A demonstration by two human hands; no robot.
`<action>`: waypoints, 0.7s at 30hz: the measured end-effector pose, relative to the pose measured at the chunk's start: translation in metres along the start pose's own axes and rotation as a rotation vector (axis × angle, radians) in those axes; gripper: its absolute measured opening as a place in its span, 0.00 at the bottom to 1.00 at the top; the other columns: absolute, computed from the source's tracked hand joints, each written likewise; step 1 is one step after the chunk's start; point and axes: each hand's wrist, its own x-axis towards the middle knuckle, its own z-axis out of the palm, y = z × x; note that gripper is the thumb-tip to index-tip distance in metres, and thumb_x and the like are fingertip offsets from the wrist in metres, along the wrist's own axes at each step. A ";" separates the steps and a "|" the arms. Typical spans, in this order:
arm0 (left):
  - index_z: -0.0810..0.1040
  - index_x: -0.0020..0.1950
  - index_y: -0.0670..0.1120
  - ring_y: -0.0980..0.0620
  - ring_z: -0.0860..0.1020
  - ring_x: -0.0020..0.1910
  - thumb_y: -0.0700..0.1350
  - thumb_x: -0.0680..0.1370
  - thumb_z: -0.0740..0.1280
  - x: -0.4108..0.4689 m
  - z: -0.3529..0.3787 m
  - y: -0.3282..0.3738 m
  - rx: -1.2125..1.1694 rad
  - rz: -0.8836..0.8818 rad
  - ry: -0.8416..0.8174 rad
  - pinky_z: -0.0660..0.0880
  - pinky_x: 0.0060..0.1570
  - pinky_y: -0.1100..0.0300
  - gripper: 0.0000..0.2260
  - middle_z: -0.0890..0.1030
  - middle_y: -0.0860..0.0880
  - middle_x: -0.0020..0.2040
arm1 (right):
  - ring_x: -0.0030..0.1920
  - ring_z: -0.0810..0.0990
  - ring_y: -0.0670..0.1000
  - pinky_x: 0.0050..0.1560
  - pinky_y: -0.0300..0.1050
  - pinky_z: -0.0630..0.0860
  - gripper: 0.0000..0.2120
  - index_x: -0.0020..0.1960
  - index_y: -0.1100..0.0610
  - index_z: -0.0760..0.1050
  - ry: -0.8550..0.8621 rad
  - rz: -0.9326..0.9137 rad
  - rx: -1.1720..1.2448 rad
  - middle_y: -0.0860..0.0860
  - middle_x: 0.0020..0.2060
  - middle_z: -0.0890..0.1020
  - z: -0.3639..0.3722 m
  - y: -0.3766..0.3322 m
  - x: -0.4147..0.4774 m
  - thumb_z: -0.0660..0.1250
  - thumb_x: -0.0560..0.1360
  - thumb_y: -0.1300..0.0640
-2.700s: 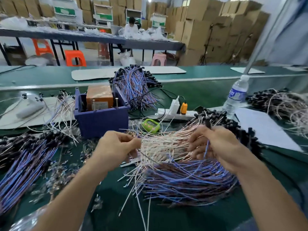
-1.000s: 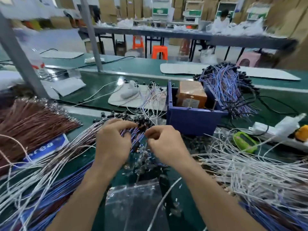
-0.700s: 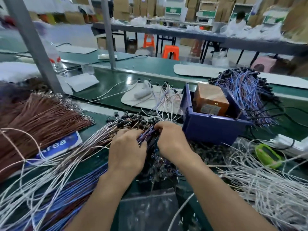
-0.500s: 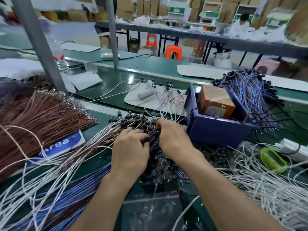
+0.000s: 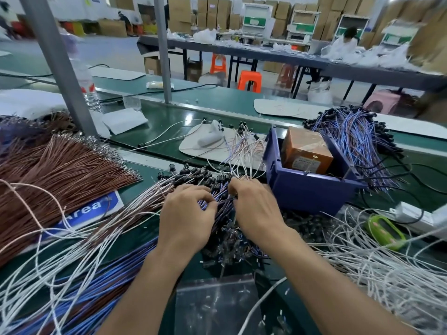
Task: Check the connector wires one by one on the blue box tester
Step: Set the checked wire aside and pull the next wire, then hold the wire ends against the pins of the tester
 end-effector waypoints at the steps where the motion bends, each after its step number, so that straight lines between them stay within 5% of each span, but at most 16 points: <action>1: 0.86 0.42 0.53 0.55 0.79 0.55 0.44 0.74 0.78 0.000 -0.002 0.002 -0.022 0.023 0.014 0.73 0.66 0.45 0.04 0.86 0.57 0.51 | 0.50 0.77 0.51 0.52 0.47 0.72 0.15 0.57 0.46 0.74 -0.005 0.072 0.119 0.45 0.47 0.79 -0.004 0.000 -0.004 0.65 0.77 0.64; 3: 0.85 0.44 0.53 0.54 0.80 0.51 0.44 0.74 0.77 -0.001 -0.006 0.006 -0.054 0.052 0.052 0.75 0.62 0.43 0.05 0.85 0.57 0.47 | 0.42 0.80 0.44 0.42 0.40 0.78 0.16 0.61 0.41 0.74 0.067 0.193 0.365 0.42 0.41 0.81 -0.011 0.000 -0.017 0.66 0.79 0.59; 6: 0.81 0.45 0.58 0.49 0.81 0.46 0.46 0.78 0.73 -0.002 -0.010 0.008 -0.132 0.034 0.087 0.78 0.54 0.41 0.06 0.84 0.59 0.42 | 0.32 0.80 0.40 0.30 0.33 0.73 0.09 0.48 0.43 0.74 0.221 0.287 0.628 0.40 0.37 0.84 -0.020 -0.005 -0.044 0.71 0.77 0.56; 10: 0.80 0.44 0.57 0.64 0.82 0.39 0.45 0.79 0.73 -0.005 -0.013 0.012 -0.300 0.102 -0.009 0.77 0.42 0.61 0.07 0.85 0.62 0.37 | 0.40 0.84 0.46 0.44 0.47 0.82 0.04 0.47 0.44 0.81 -0.017 0.369 1.072 0.49 0.41 0.87 -0.026 -0.009 -0.064 0.71 0.79 0.52; 13: 0.81 0.45 0.58 0.66 0.83 0.43 0.43 0.77 0.75 -0.013 -0.013 0.025 -0.312 0.217 -0.191 0.74 0.44 0.75 0.09 0.85 0.64 0.39 | 0.48 0.85 0.47 0.46 0.42 0.81 0.08 0.51 0.48 0.83 0.061 0.370 1.236 0.49 0.46 0.87 -0.033 -0.011 -0.063 0.65 0.82 0.54; 15: 0.84 0.44 0.57 0.65 0.84 0.42 0.43 0.76 0.76 -0.017 -0.011 0.029 -0.311 0.233 -0.290 0.75 0.43 0.74 0.08 0.85 0.65 0.39 | 0.48 0.85 0.50 0.46 0.39 0.81 0.12 0.47 0.55 0.84 0.218 0.412 1.381 0.53 0.46 0.87 -0.043 -0.011 -0.062 0.63 0.83 0.55; 19: 0.89 0.44 0.55 0.50 0.84 0.38 0.44 0.77 0.75 -0.015 -0.010 0.029 -0.415 0.100 -0.469 0.80 0.43 0.52 0.06 0.86 0.58 0.36 | 0.47 0.87 0.56 0.47 0.47 0.84 0.13 0.42 0.56 0.85 0.379 0.414 1.629 0.60 0.45 0.87 -0.070 0.004 -0.071 0.64 0.75 0.52; 21: 0.89 0.44 0.55 0.50 0.83 0.36 0.43 0.77 0.75 -0.010 -0.012 0.025 -0.459 0.079 -0.537 0.78 0.38 0.55 0.07 0.87 0.54 0.36 | 0.39 0.85 0.56 0.40 0.47 0.83 0.11 0.46 0.56 0.86 0.397 0.444 1.702 0.59 0.39 0.86 -0.084 0.020 -0.079 0.65 0.75 0.55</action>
